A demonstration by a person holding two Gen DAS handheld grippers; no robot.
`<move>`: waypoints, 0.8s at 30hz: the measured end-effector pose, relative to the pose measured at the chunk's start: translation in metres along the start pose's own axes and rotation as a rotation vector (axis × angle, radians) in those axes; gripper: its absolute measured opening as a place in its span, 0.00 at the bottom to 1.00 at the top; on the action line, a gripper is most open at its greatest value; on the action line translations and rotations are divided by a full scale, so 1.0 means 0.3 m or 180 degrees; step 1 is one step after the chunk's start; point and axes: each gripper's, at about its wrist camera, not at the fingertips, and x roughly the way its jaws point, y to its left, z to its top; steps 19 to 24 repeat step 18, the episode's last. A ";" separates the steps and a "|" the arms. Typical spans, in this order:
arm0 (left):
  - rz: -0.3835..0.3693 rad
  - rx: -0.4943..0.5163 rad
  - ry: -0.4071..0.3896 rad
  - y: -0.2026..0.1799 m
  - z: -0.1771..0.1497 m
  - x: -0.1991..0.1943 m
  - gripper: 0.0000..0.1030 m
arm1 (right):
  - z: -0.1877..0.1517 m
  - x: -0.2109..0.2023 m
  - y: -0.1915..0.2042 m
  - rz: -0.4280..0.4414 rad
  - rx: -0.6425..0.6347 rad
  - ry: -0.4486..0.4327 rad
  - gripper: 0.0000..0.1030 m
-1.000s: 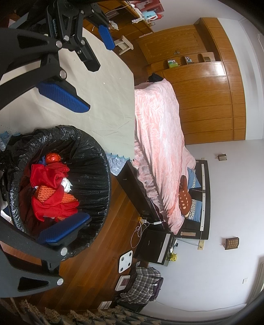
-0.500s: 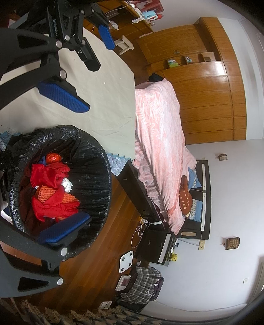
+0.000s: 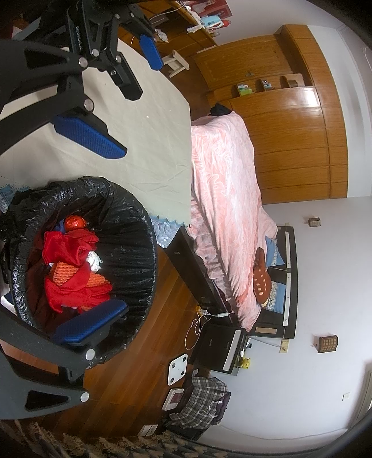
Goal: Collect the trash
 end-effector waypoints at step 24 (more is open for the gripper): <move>0.0006 -0.0006 0.0015 0.011 -0.015 0.007 0.92 | -0.007 -0.002 0.004 -0.0002 0.0002 0.0007 0.94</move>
